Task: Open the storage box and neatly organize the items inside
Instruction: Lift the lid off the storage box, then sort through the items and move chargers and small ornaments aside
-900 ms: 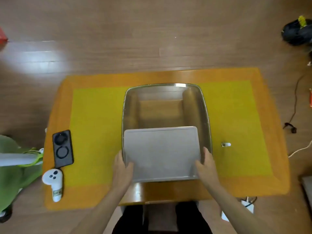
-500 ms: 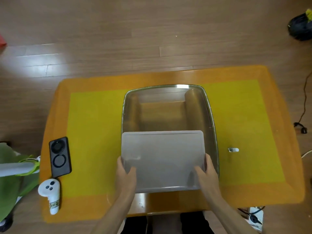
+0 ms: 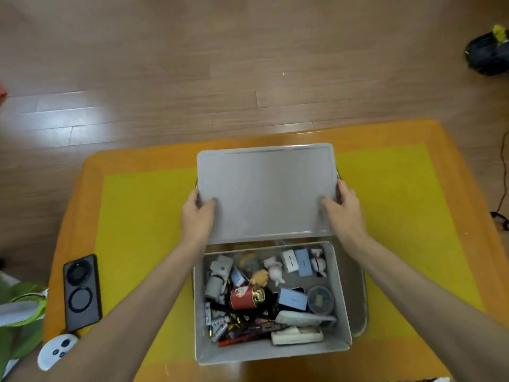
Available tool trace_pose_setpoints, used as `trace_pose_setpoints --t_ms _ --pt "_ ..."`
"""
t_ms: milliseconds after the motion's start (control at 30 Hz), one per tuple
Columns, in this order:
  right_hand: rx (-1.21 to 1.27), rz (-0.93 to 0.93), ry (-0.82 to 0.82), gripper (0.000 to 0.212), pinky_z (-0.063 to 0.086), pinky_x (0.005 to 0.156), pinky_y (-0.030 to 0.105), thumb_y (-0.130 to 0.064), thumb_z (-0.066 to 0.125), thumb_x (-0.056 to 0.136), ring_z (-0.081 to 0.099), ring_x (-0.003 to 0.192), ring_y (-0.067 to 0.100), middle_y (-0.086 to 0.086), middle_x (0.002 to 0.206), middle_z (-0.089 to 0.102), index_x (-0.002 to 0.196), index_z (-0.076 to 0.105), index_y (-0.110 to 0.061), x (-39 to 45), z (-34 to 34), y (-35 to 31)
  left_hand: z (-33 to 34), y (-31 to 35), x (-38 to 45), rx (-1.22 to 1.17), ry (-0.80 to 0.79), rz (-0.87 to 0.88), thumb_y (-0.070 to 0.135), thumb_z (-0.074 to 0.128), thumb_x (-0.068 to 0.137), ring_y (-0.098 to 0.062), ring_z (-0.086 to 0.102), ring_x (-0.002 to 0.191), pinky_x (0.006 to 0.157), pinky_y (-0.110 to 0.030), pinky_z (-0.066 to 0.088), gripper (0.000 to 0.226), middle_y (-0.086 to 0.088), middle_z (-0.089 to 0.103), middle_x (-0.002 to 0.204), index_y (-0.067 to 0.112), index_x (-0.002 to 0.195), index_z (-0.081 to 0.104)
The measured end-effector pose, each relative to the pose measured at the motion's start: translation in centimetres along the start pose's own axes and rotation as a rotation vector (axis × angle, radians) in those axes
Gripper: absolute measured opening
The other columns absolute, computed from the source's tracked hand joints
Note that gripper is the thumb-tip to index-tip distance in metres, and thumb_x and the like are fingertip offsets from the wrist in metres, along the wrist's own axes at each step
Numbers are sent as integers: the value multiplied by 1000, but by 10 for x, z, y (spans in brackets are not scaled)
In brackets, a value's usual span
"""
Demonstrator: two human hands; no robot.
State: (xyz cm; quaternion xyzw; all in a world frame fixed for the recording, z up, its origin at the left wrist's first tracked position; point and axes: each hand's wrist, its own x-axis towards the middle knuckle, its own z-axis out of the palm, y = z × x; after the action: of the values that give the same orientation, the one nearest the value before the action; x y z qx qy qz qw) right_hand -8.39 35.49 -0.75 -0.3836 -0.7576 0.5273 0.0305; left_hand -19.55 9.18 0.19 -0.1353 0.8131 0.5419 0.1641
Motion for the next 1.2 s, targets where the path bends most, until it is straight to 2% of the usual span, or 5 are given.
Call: trace_pose_setpoints --t_ms 233,467,600,967,1200 --pt "-24 86 -67 27 55 89 46 -29 65 86 62 95 20 6 112 57 107 61 -12 65 22 35 29 -32 61 129 -41 -42 13 54 91 -15 46 66 55 -29 33 12 2 56 73 10 80 55" --pt "-135 88 -105 31 46 103 47 -37 62 93 52 115 26 9 126 46 105 60 -8 66 23 71 34 -71 67 213 -127 -27 11 56 90 -19 49 75 62 -33 38 27 -14 60 84 -14 83 64" --pt "-112 41 -65 31 49 92 39 -36 64 89 55 110 26 14 117 56 82 60 -7 67 24 74 35 -70 79 235 -142 13 14 61 88 -16 40 88 81 -46 45 35 -15 40 101 7 62 40" --pt "106 -46 -108 23 54 82 30 -19 60 93 68 96 22 6 108 73 108 71 -6 68 23 87 28 -77 94 293 -231 57 22 57 93 -27 58 103 72 -32 45 30 -13 63 122 9 119 62" --pt "121 -234 -35 13 40 68 27 -15 59 94 52 72 12 -2 79 60 82 65 -17 48 6 91 12 -57 56 561 -145 411 16 54 92 -26 55 92 67 -32 44 17 -9 62 95 5 99 66"
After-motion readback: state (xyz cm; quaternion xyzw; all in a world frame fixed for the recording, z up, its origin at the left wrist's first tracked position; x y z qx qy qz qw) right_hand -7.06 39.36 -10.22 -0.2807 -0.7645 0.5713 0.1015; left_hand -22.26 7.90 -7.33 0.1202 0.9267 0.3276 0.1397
